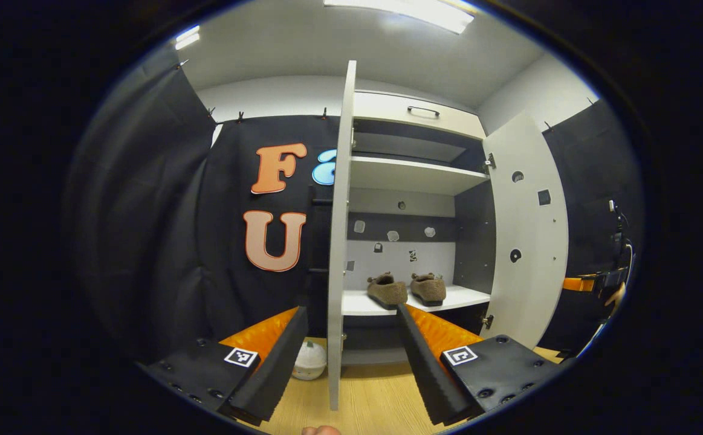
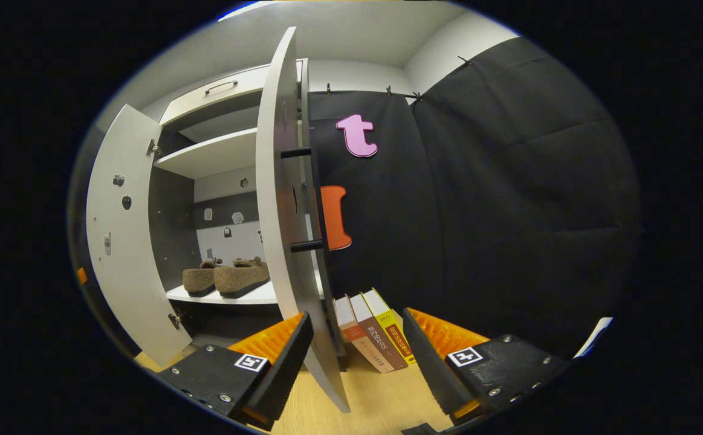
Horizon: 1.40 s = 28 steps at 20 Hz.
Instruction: Grab one shoe with the right hand and put it into the shoe cabinet, grab the other shoe with the left hand and put it into the shoe cabinet; then close the right door with the right hand and the left door with the left hand.
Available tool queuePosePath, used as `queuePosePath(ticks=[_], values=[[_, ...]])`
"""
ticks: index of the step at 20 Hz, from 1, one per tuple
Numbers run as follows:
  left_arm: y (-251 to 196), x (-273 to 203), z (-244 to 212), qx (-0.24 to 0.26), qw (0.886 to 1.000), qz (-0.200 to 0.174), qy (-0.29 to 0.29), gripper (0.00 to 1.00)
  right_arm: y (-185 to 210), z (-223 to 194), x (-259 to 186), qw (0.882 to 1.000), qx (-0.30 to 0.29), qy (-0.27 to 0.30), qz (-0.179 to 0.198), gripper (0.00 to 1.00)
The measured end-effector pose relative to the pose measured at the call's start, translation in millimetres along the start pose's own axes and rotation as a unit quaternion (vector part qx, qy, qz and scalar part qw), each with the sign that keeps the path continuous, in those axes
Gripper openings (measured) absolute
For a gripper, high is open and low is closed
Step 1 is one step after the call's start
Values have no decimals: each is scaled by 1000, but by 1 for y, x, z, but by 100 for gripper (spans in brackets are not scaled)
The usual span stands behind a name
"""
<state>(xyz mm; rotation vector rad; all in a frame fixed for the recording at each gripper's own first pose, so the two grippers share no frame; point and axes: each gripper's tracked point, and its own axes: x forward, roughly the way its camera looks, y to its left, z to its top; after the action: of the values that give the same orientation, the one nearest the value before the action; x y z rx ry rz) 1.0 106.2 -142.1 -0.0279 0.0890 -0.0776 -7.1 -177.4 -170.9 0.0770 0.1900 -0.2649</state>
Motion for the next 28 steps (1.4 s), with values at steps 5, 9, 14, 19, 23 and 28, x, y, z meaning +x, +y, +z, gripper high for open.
queuePosePath(ticks=[5,9,14,19,23,28], values=[[17,4,-13,-4,1000,6,15,95,18,-1,-4,999,-32,3,-13,90],[35,6,-16,-10,1000,20,14,95,44,-2,-5,999,-33,2,9,90],[56,5,-17,-8,999,39,16,95,92,-8,-2,998,-25,5,58,90],[75,4,-17,3,998,54,15,95,130,-13,7,996,-27,-1,80,90],[89,7,-17,1,998,65,17,95,154,-22,26,995,-13,7,99,91],[110,16,-17,3,996,85,17,94,180,-30,49,992,2,9,125,100]])
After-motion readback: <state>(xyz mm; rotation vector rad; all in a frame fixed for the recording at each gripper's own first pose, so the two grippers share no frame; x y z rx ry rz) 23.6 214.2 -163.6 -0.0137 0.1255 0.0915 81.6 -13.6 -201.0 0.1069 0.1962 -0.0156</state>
